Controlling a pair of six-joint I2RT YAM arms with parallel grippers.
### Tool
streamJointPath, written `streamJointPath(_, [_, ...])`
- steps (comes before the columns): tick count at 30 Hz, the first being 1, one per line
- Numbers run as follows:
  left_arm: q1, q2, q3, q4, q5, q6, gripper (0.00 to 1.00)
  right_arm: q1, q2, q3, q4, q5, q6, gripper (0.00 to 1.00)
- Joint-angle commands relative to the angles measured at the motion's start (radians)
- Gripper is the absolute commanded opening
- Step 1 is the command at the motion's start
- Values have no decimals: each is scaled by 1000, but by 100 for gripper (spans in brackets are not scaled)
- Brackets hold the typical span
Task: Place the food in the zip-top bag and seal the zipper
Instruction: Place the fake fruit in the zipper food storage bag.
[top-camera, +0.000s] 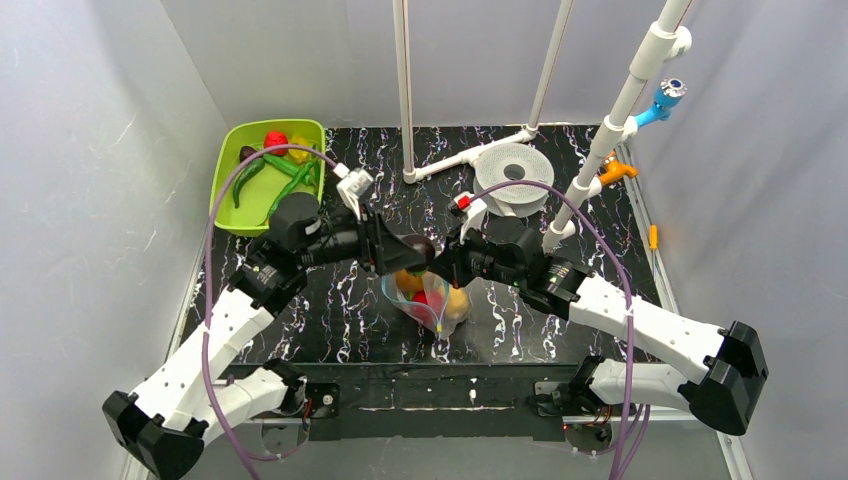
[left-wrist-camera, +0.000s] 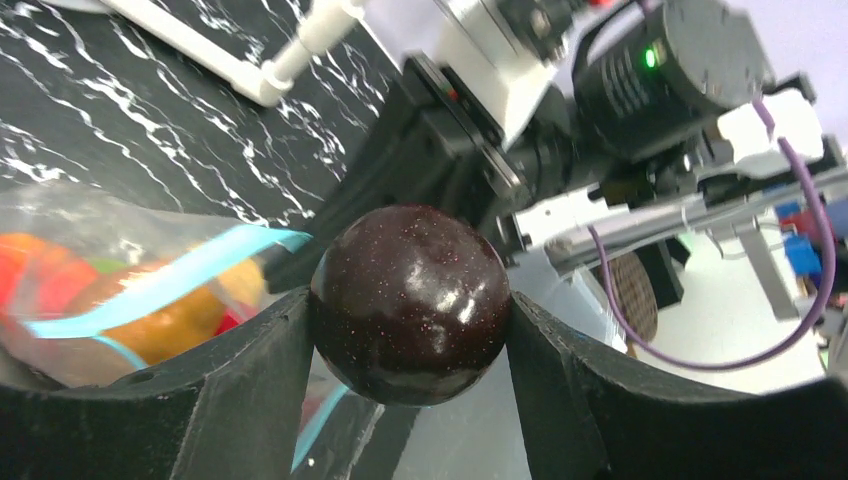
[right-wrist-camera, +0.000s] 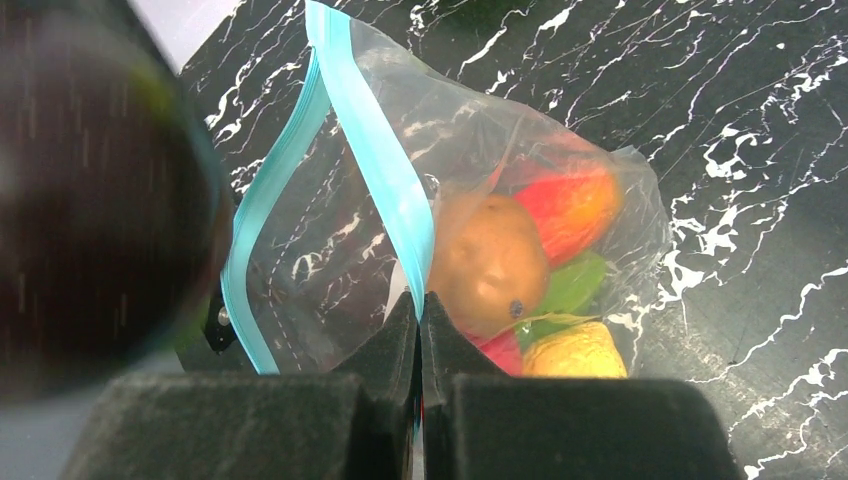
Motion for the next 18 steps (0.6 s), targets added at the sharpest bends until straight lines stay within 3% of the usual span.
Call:
streamJointPath(1, [-117, -41, -26, -77, -93, 76, 6, -4, -2, 47, 14, -9, 24, 1])
streamJointPath(14, [-163, -69, -97, -152, -219, 132, 22, -4, -53, 77, 23, -16, 23, 1])
streamJointPath(18, [-163, -49, -107, -108, -264, 135, 44, -3, -52, 75, 33, -43, 29, 1])
